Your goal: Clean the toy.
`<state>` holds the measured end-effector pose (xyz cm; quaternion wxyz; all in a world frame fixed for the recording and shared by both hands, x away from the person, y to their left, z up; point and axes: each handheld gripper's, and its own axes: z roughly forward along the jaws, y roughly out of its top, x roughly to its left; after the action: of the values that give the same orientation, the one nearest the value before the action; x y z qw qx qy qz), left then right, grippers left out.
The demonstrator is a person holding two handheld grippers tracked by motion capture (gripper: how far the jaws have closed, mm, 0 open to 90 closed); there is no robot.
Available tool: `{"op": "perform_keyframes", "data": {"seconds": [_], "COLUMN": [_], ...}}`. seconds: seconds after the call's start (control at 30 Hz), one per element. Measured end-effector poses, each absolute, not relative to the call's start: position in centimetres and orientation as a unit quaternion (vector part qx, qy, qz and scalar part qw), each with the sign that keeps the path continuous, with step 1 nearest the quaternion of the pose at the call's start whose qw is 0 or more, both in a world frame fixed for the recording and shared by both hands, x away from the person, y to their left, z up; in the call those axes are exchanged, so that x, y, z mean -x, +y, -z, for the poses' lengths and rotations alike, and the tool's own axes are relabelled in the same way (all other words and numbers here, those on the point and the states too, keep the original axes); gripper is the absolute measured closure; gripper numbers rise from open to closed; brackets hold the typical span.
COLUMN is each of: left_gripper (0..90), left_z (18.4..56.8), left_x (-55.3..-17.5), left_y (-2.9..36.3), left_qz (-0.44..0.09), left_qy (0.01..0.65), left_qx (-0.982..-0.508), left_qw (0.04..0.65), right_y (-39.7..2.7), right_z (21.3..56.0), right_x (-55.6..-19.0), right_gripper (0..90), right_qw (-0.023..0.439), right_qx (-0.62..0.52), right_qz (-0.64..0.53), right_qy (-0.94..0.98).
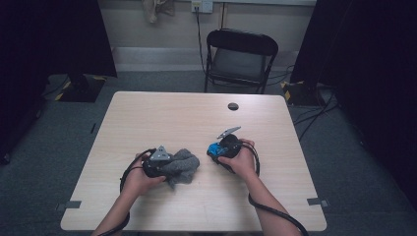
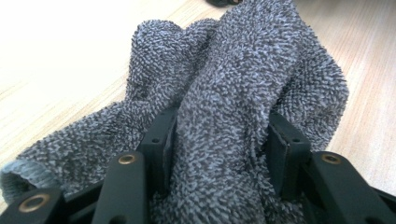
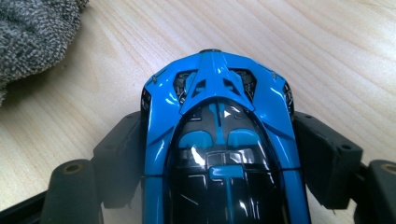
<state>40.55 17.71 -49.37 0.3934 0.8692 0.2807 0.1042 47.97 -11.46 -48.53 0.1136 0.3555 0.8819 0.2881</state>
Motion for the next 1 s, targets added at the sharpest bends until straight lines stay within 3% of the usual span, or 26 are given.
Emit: {"op": "perform_keyframes", "data": {"seconds": [1.0], "left_gripper": [47.7], "left_z": [49.4], "left_x": [-40.6], "left_y": [17.7], "left_qz": [-0.098], "left_qy": [0.285], "left_qx": [-0.867], "left_qw": [0.397], "right_y": [-11.6], "right_z": [47.6], "right_x": [-49.0], "right_gripper": [18.2], "right_qw": [0.092], "right_qx": [-0.335], "right_qz": [-0.290], "right_qy": [0.892]}}
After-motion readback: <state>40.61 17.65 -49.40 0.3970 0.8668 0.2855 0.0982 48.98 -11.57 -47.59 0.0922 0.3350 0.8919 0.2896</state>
